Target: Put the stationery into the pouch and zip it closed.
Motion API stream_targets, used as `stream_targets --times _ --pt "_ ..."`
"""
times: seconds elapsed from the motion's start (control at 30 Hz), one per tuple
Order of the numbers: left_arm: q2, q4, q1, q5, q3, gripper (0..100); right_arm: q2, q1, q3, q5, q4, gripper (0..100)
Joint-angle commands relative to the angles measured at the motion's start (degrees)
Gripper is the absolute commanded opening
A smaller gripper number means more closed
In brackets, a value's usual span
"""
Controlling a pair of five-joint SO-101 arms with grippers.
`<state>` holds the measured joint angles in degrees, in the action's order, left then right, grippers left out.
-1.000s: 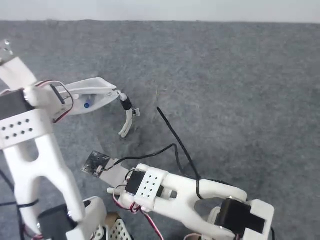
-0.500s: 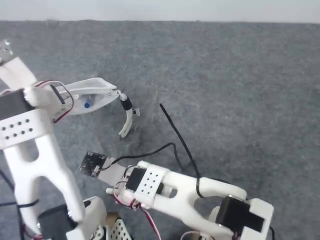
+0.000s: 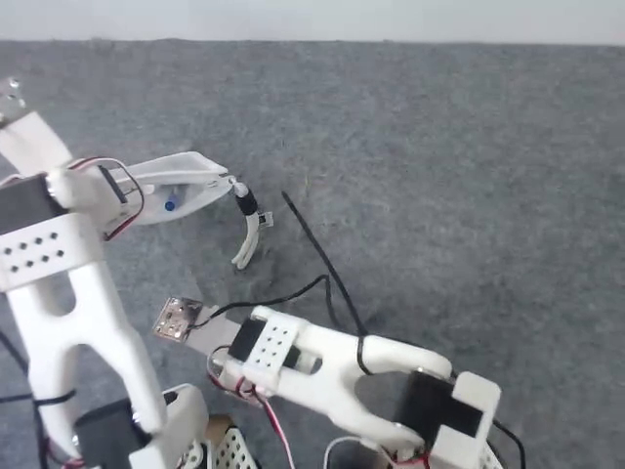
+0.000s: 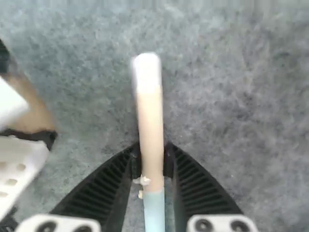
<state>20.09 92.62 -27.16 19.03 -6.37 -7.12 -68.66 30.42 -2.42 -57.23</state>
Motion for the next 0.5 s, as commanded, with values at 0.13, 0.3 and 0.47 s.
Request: stream_targets --times 0.13,0.3,0.47 --pt "0.44 -1.23 -0.09 0.79 1.10 1 -2.77 5.58 -1.32 -0.88 -3.12 0.1" --pt "0.44 -1.23 -0.09 0.70 1.10 1 -2.68 8.66 -2.29 -0.88 -3.56 1.6" --pt "0.44 -1.23 -0.09 0.70 1.10 1 -0.13 11.38 -2.81 -0.88 -3.65 1.6"
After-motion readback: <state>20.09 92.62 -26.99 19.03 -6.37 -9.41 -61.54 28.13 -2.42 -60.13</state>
